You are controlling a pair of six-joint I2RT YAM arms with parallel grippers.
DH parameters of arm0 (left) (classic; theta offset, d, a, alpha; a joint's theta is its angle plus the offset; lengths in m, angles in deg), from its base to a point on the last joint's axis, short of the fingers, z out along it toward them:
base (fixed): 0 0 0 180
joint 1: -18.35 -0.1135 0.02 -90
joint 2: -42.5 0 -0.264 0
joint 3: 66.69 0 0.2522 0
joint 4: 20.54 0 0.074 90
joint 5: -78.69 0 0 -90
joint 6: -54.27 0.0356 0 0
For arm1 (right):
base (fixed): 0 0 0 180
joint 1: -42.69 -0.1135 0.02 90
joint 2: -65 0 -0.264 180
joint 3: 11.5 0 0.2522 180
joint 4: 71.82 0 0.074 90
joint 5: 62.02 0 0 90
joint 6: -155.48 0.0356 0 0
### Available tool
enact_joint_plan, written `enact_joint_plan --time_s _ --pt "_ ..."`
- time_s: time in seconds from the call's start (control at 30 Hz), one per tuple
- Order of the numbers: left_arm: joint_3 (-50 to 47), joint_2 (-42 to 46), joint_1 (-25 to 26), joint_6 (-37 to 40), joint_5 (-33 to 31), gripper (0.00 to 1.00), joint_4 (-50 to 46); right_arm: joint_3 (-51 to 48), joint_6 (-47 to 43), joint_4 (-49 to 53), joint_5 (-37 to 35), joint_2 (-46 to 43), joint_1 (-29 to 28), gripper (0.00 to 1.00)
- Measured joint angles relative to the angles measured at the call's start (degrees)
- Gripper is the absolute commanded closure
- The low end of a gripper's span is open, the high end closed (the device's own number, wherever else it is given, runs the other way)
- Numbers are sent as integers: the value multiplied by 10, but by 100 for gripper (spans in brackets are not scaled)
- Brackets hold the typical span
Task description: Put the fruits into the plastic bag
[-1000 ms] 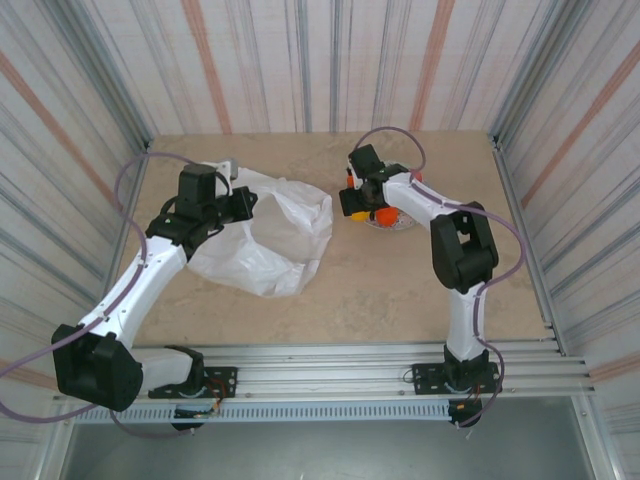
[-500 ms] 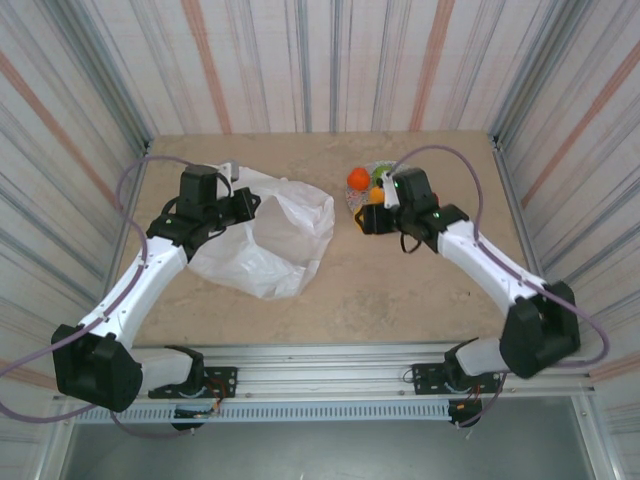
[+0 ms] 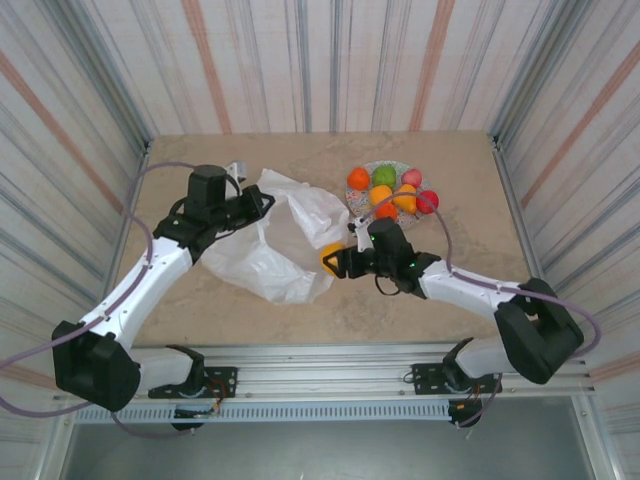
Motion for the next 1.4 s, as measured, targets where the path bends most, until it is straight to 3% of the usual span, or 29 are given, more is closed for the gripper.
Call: enact_joint_plan --time_s 0.27,0.47,0.8,1.1,1.27,1.4 --pt "-3 0 25 -46 -12 100 29 -62 26 -90 -61 -13 -63 37" --pt "-18 -2 28 -71 -23 100 52 -95 31 -116 -94 -50 -73 38" --pt "-29 -14 61 -90 -33 100 75 -50 21 -218 -152 57 -114 38" --pt "-27 -34 80 -83 -18 99 70 58 -36 -229 -195 108 -54 38" --pt "-22 -36 83 -72 -16 99 61 70 -45 -210 -182 120 -7 37" --pt "-6 -44 83 -66 -7 98 61 81 -61 -194 -157 143 -5 37"
